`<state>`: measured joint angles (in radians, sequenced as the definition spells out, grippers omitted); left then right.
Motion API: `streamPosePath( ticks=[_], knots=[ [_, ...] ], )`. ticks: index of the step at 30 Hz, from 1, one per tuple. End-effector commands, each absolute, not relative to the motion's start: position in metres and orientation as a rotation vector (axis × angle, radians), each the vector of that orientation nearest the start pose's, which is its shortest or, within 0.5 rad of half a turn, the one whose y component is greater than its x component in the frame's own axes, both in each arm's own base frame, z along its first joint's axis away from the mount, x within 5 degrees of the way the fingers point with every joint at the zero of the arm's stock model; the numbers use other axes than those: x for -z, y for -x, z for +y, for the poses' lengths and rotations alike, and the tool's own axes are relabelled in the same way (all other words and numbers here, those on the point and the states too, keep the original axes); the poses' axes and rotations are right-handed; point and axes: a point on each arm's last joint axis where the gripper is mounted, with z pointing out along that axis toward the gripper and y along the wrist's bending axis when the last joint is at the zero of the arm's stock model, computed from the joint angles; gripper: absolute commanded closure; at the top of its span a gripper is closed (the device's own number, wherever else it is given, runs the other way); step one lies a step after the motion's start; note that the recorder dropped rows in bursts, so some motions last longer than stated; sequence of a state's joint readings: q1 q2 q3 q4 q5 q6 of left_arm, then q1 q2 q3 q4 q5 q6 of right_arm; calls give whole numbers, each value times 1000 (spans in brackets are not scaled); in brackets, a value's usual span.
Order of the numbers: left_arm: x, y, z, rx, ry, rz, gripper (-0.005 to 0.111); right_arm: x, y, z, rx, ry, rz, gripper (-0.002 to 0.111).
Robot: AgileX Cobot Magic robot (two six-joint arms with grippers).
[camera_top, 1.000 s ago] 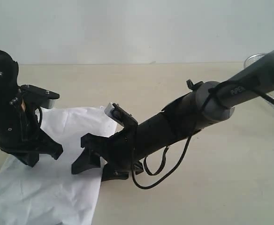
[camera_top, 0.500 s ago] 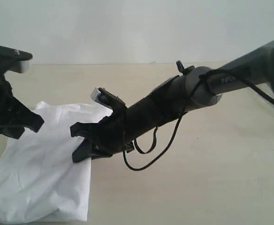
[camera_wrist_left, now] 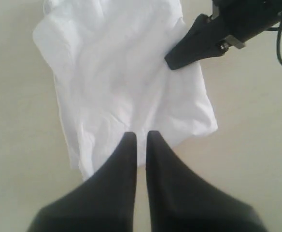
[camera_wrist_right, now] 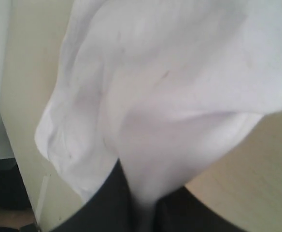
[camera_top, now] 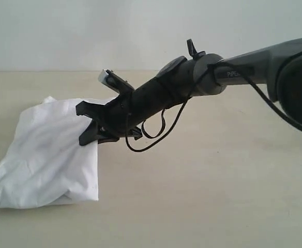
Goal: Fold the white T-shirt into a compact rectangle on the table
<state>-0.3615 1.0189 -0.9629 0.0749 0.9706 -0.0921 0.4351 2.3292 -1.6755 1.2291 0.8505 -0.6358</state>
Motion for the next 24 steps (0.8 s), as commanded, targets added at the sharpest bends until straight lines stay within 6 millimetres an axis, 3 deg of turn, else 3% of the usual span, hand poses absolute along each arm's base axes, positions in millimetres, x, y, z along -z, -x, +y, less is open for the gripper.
streamPosePath(
  ticks=[1,15,24],
  knots=[
    [-348,-168,-58,114,-343,2459,102,-141,-428,267,-1365,307,2538,108],
    [-349,-164,-56,97,-368,2471,102,-139,-456,280,-1386,273,2489,108],
    [-340,-164,-56,94,-374,2477,102,-156,-468,279,-1277,273,2454,108]
  ],
)
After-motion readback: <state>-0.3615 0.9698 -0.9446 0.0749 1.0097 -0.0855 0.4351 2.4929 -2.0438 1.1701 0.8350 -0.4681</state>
